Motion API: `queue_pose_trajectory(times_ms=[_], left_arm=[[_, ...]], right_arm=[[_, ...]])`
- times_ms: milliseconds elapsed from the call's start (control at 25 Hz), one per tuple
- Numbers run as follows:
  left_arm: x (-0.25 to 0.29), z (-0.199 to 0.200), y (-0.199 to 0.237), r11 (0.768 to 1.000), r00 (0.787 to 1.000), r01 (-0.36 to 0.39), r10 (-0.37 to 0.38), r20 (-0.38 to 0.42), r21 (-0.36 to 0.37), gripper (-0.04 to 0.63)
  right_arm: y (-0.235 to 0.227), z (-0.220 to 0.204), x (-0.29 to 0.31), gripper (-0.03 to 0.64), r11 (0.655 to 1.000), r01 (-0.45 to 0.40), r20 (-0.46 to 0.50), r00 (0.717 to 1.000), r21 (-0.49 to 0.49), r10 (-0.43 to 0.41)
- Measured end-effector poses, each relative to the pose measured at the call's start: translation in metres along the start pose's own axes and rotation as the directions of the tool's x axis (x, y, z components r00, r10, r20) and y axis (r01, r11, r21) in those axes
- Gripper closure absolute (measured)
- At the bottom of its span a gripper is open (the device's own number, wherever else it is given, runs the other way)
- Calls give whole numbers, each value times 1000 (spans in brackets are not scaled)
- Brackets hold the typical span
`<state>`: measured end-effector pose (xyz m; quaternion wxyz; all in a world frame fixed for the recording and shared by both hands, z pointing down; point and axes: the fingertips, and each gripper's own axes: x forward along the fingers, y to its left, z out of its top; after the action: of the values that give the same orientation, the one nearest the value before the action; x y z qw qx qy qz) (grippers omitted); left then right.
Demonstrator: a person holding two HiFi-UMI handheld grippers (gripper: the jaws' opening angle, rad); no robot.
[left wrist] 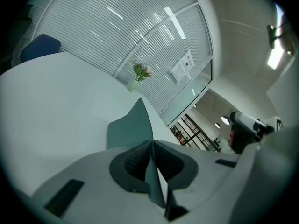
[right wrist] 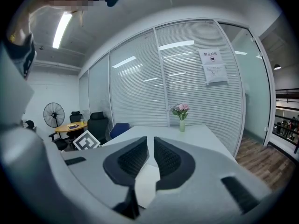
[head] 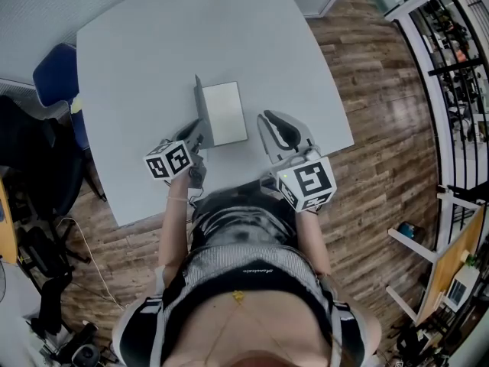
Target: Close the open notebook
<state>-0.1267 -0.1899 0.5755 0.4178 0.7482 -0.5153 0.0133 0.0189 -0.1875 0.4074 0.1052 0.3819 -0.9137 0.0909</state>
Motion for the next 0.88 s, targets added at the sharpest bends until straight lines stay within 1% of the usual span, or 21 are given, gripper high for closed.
queue_pose_trajectory(times_ms=[320,880], left_arm=[[15,-9,-13,1000,1000,-7,8,-19,13,572],[40,-25,-20,1000,998,-11,11,-64,7,572]], right_arm=[[-12,-3,-6,569,1000,-16,-7,1000,2,16],[-29,-6,-7,569,999,-38,-27,999,-1,38]])
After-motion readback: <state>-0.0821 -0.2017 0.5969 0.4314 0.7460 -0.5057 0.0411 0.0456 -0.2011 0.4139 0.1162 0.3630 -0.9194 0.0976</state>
